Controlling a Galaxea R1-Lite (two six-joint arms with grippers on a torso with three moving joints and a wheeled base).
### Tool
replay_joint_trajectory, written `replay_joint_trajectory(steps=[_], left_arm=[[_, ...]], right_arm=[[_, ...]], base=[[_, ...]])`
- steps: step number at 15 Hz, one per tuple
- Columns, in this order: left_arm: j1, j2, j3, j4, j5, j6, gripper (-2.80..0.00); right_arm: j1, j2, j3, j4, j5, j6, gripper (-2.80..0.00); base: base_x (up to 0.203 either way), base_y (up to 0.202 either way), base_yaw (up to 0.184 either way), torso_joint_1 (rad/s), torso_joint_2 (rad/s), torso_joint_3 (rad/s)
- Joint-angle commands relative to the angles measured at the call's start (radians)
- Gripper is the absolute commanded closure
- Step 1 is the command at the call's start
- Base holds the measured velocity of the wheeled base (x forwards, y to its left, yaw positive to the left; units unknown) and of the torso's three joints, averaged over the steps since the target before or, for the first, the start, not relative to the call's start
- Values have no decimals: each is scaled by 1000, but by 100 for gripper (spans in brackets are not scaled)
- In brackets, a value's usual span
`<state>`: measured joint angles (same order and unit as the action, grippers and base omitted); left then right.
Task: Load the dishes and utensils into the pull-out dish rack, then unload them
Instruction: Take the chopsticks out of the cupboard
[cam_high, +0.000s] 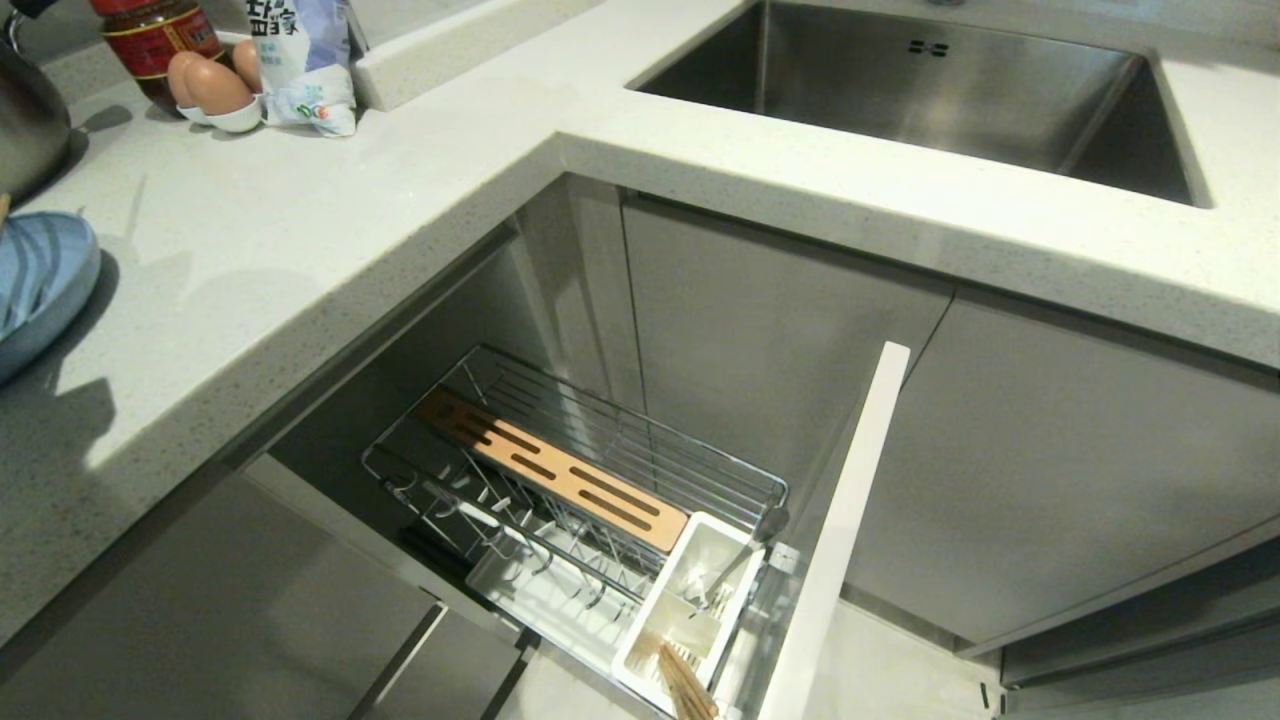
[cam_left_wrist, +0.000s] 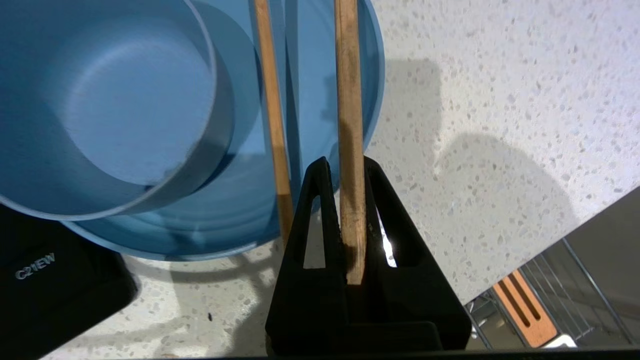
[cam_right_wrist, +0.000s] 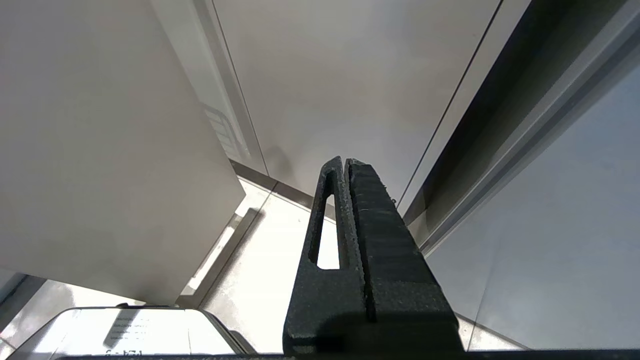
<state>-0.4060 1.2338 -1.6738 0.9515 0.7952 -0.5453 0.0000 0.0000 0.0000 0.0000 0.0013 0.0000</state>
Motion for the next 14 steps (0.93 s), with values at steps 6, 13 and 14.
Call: replay_joint_trajectory(steps=[6, 13, 14], left_arm=[[24, 10, 37, 55, -140, -62, 0], [79, 18, 67, 57, -180, -84, 0], [87, 19, 72, 58, -180, -92, 0]], right_arm=[[0, 0, 0, 0, 0, 0, 0], [0, 0, 0, 0, 0, 0, 0], [0, 0, 0, 0, 0, 0, 0]], base=[[0, 0, 0, 0, 0, 0], [0, 0, 0, 0, 0, 0], [0, 0, 0, 0, 0, 0]])
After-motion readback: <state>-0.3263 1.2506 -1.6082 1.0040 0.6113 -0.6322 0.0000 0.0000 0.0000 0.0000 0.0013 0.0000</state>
